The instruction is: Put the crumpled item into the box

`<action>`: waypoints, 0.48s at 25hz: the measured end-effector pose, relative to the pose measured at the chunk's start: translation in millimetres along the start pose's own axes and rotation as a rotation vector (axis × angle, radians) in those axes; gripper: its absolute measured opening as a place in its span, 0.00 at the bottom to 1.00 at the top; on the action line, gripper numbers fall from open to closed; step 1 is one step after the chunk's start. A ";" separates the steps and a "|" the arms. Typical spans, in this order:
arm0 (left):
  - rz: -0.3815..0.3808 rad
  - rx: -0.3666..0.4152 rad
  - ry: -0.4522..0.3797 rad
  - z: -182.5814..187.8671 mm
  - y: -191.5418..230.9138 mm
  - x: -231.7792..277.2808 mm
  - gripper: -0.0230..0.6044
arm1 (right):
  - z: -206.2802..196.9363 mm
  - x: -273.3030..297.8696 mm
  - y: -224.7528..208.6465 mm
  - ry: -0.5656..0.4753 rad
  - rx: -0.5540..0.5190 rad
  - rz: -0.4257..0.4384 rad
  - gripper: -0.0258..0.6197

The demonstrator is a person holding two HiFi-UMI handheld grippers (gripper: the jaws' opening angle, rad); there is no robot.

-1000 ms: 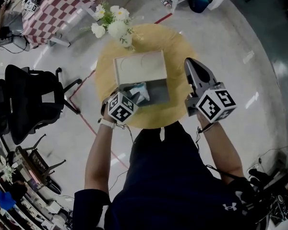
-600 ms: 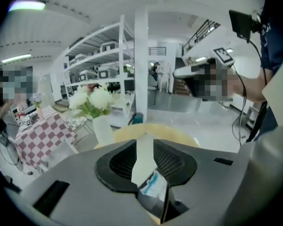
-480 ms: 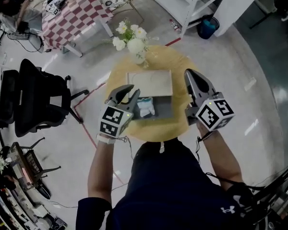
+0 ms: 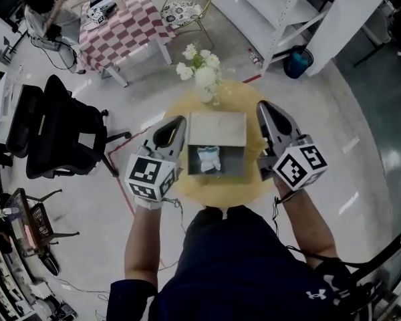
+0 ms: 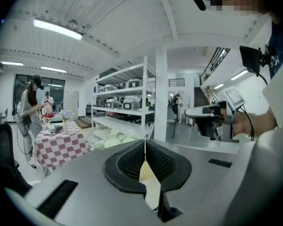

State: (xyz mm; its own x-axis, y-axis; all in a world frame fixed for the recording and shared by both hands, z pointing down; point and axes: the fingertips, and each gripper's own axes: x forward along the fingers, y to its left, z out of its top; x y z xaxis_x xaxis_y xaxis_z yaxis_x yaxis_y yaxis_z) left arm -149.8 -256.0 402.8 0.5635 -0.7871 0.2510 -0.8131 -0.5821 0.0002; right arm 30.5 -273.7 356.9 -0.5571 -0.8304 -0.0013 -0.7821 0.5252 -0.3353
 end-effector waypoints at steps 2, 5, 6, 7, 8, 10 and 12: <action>0.024 -0.018 -0.049 14.4 4.6 -9.1 0.07 | 4.7 -0.4 6.2 -0.011 0.002 0.009 0.04; 0.045 -0.022 -0.111 35.3 5.8 -20.2 0.06 | 11.0 -2.8 13.8 -0.025 -0.003 0.024 0.04; 0.050 -0.020 -0.128 41.5 5.0 -22.7 0.06 | 12.9 -3.9 15.5 -0.029 -0.005 0.028 0.04; 0.055 -0.017 -0.143 47.1 3.8 -24.6 0.06 | 14.8 -4.7 16.8 -0.034 -0.008 0.032 0.04; 0.058 -0.014 -0.156 52.2 2.6 -26.1 0.06 | 16.8 -5.2 18.1 -0.038 -0.010 0.037 0.04; 0.058 -0.014 -0.180 61.2 -0.4 -28.5 0.06 | 22.4 -6.1 21.2 -0.048 -0.017 0.046 0.04; 0.061 -0.014 -0.199 70.0 -2.6 -30.9 0.06 | 30.8 -7.8 25.2 -0.063 -0.031 0.055 0.04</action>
State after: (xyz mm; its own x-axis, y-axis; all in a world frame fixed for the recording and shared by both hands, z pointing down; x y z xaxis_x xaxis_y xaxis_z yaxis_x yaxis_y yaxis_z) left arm -154.8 -244.5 327.4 0.5298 -0.8463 0.0551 -0.8477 -0.5304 0.0044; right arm 23.7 -259.7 319.4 -0.5814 -0.8098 -0.0787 -0.7598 0.5749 -0.3037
